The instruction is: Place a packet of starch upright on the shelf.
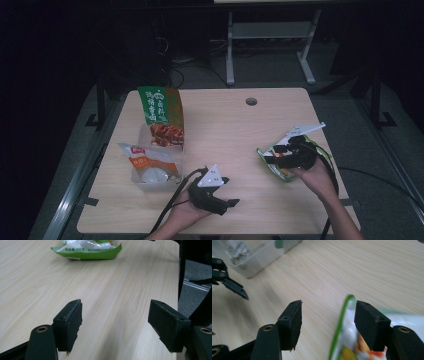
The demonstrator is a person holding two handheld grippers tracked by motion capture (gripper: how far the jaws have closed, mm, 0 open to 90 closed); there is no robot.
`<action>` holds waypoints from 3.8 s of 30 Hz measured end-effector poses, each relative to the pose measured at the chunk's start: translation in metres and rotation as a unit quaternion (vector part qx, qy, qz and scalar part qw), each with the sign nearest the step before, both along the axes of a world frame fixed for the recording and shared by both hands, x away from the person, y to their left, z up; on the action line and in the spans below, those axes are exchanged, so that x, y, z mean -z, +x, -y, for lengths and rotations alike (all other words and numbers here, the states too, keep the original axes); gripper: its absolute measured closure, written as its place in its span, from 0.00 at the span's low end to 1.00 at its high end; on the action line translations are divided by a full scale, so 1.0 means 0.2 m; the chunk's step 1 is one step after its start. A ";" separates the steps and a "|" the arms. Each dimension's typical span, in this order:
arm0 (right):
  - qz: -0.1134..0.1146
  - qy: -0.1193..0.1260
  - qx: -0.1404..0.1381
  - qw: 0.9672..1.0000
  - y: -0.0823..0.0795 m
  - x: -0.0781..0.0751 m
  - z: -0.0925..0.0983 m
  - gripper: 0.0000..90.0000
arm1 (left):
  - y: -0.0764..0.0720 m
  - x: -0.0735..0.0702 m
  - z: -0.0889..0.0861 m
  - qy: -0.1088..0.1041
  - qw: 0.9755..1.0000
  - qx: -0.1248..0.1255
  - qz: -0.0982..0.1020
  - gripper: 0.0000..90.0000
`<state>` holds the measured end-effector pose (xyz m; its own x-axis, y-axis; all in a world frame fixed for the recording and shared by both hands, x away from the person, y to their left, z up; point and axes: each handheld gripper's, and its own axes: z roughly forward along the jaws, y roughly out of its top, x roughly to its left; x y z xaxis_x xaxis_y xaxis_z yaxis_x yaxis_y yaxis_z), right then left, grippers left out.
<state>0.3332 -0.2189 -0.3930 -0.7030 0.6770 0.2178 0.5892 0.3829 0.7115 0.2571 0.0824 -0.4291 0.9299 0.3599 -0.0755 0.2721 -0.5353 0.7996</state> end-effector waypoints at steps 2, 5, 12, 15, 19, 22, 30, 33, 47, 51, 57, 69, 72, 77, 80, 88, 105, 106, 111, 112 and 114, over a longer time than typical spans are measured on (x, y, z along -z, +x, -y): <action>-0.003 -0.002 0.015 1.000 -0.01 0.01 0.06 0.42 | 0.02 0.00 0.03 0.001 1.000 0.001 -0.003 0.30; -0.005 -0.006 0.031 0.999 -0.01 0.03 0.12 0.42 | 0.04 -0.01 0.07 0.003 1.000 0.005 -0.003 0.30; -0.010 -0.009 0.073 0.997 -0.03 0.07 0.27 0.39 | 0.13 -0.01 0.16 0.004 1.000 0.011 -0.005 0.32; -0.013 -0.012 0.083 0.996 -0.04 0.08 0.31 0.39 | 0.15 -0.01 0.19 0.005 1.000 0.011 -0.003 0.33; -0.018 -0.018 0.109 0.994 -0.05 0.12 0.39 0.38 | 0.21 0.00 0.25 0.009 1.000 0.010 -0.006 0.34; -0.021 -0.020 0.118 0.993 -0.06 0.13 0.43 0.37 | 0.26 0.01 0.30 0.010 1.000 0.011 -0.010 0.35; -0.033 -0.021 0.152 0.988 -0.10 0.18 0.53 0.36 | 0.33 0.01 0.41 0.006 1.000 0.012 -0.011 0.40; -0.038 -0.019 0.164 0.986 -0.12 0.21 0.57 0.36 | 0.37 0.00 0.48 0.002 1.000 0.014 -0.007 0.43; -0.066 0.003 0.195 0.979 -0.13 0.31 0.67 0.36 | 0.48 0.04 0.65 0.019 1.000 0.004 -0.012 0.45; -0.075 0.017 0.198 0.977 -0.13 0.32 0.68 0.36 | 0.49 0.05 0.65 0.021 1.000 0.004 -0.017 0.45; -0.088 0.048 0.199 0.975 -0.06 0.34 0.66 0.34 | 0.49 0.05 0.65 0.022 1.000 0.006 -0.018 0.46; -0.114 0.111 0.194 0.968 0.02 0.38 0.59 0.50 | 0.50 0.06 0.66 0.024 0.999 0.007 -0.027 0.45; -0.109 0.123 0.184 0.969 0.03 0.38 0.57 0.72 | 0.50 0.06 0.66 0.024 0.999 0.007 -0.028 0.45; -0.095 0.097 0.169 0.976 0.03 0.34 0.52 0.89 | 0.50 0.05 0.65 0.026 0.999 0.010 -0.036 0.45; -0.070 0.064 0.163 0.982 0.02 0.30 0.49 0.96 | 0.50 0.05 0.64 0.023 0.999 0.009 -0.038 0.44; -0.014 0.063 0.130 0.989 -0.02 0.17 0.44 0.99 | 0.53 -0.01 0.58 0.006 0.999 -0.020 -0.034 0.34; 0.041 0.039 0.008 0.998 -0.07 0.03 0.31 0.99 | 0.60 0.01 0.52 -0.045 0.994 -0.036 -0.091 0.53; 0.041 0.037 0.008 0.998 -0.07 0.03 0.31 0.99 | 0.60 0.01 0.51 -0.049 0.994 -0.037 -0.094 0.58; 0.043 0.034 0.008 0.998 -0.07 0.02 0.28 0.99 | 0.58 -0.02 0.50 -0.048 0.995 -0.033 -0.075 0.78; 0.045 0.035 0.006 0.998 -0.07 0.02 0.28 0.99 | 0.58 -0.03 0.50 -0.045 0.996 -0.034 -0.070 0.80; 0.046 0.035 0.005 0.998 -0.08 0.01 0.26 0.99 | 0.55 -0.04 0.49 -0.044 0.997 -0.037 -0.056 0.84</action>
<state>0.3178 -0.2708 -0.3953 -0.7150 0.6700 0.1997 0.5244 0.3250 0.7870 0.3675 -0.0155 -0.4204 0.8847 0.4153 -0.2119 0.3993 -0.4402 0.8043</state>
